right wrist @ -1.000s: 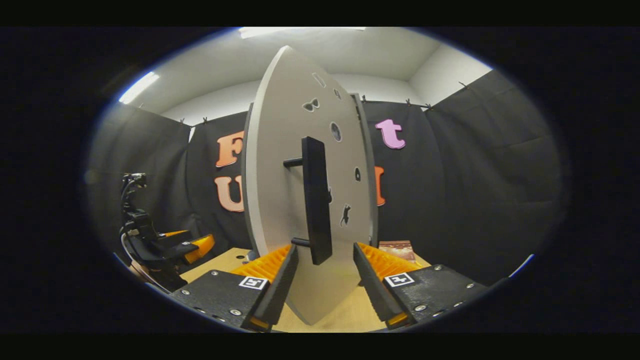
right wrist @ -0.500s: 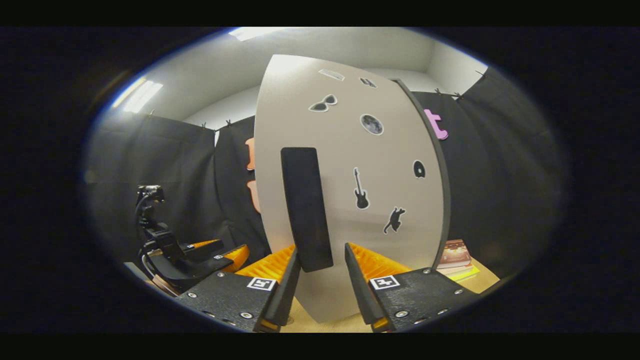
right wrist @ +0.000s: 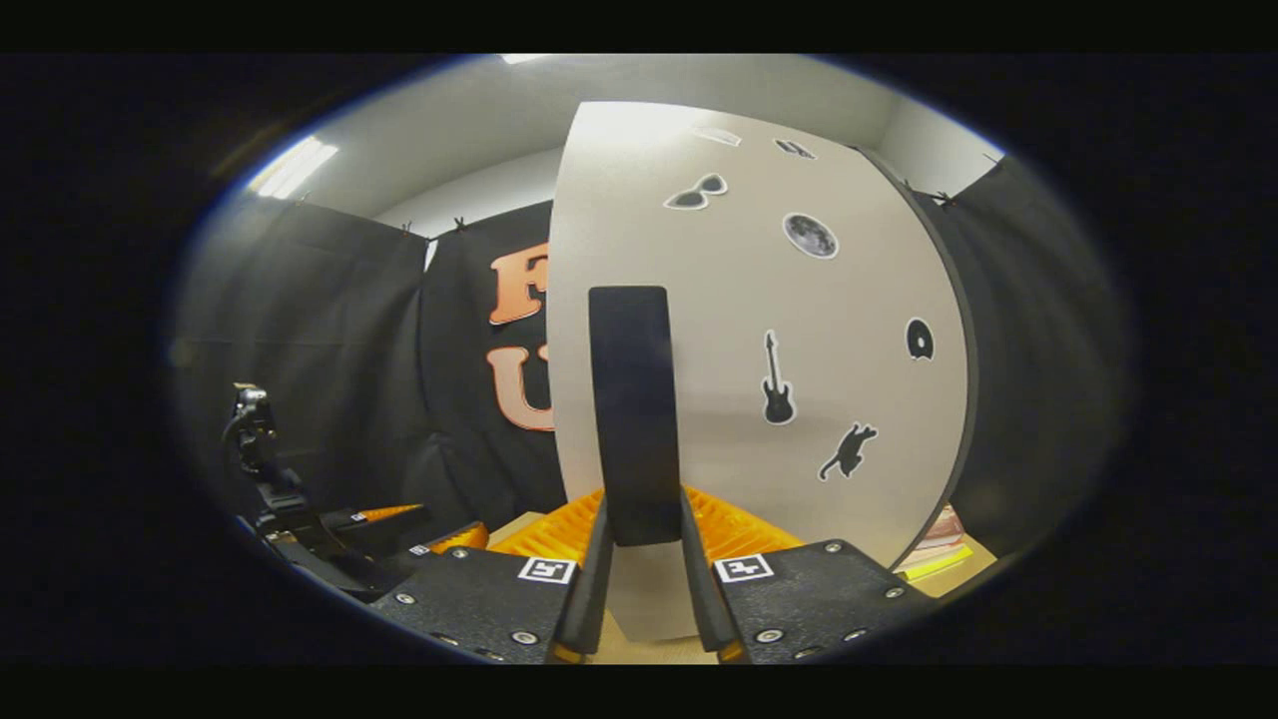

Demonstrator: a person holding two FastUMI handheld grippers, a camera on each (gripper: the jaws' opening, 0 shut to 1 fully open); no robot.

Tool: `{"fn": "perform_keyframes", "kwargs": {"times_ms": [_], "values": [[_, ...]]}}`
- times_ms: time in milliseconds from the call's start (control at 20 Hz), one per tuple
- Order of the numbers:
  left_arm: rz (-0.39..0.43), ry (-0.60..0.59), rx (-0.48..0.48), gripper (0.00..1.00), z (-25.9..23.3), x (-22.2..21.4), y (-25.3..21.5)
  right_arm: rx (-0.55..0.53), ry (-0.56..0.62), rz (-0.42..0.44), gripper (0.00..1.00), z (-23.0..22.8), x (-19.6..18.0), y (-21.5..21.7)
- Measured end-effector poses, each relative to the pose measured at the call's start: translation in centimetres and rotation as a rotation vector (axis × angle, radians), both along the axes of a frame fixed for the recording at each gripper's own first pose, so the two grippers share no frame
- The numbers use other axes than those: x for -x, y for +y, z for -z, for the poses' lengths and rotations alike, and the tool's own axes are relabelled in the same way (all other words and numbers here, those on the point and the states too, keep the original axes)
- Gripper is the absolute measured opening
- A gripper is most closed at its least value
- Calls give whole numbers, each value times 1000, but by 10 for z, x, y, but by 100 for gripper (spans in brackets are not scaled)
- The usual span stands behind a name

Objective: Open the cabinet door with the right hand, grasp the bottle in the cabinet with the left hand and place it on the coaster, then close the cabinet door with the right hand.

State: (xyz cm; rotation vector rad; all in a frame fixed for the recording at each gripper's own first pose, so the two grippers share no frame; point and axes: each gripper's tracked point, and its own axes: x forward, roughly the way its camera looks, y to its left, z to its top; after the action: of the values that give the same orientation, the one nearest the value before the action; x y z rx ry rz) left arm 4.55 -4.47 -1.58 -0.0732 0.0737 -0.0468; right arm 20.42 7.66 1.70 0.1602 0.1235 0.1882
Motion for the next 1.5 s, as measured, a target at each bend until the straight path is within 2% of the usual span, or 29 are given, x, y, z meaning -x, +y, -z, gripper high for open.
{"fn": "perform_keyframes", "kwargs": {"times_ms": [50, 200, 400, 550, 700, 750, 800, 850, 950, 1000, 1100, 1200, 1250, 1300, 1500], "values": [[12, 4, 0, 95, 3, -3, -1, 6, -3, 23, 36, 0, -4, 1], [70, 21, 55, 95, 5, -16, -1, 39, 6, 74, 32, 9, -18, 0], [102, 1, 98, 95, -10, -30, 14, 19, 10, 103, 31, 13, -28, 1], [87, -28, 75, 94, -18, -36, 26, 31, 11, 106, 31, 19, -38, 1], [73, -25, 94, 94, -18, -34, 35, 25, 13, 107, 31, 20, -41, 1], [66, -21, 91, 95, -17, -32, 38, 29, 12, 106, 27, 21, -42, 0], [58, -17, 82, 95, -13, -31, 42, 28, 12, 105, 36, 21, -44, 0], [53, -16, 73, 95, -12, -31, 44, 26, 14, 105, 31, 22, -45, 0], [41, -16, 71, 95, -10, -27, 48, 28, 12, 113, 31, 22, -48, 0], [36, -12, 73, 95, -9, -26, 51, 33, 10, 117, 27, 22, -51, -2], [28, -9, 75, 94, -6, -24, 55, 38, 9, 125, 31, 22, -52, -4], [20, -7, 75, 95, -6, -24, 58, 35, 4, 127, 31, 22, -53, -4], [15, -3, 77, 94, -7, -23, 59, 35, 4, 125, 27, 22, -55, -4], [10, 0, 81, 95, -7, -23, 60, 34, 5, 123, 31, 22, -55, -4], [-27, -8, 79, 94, -12, -16, 61, 42, 7, 89, 36, 22, -52, -2]]}}
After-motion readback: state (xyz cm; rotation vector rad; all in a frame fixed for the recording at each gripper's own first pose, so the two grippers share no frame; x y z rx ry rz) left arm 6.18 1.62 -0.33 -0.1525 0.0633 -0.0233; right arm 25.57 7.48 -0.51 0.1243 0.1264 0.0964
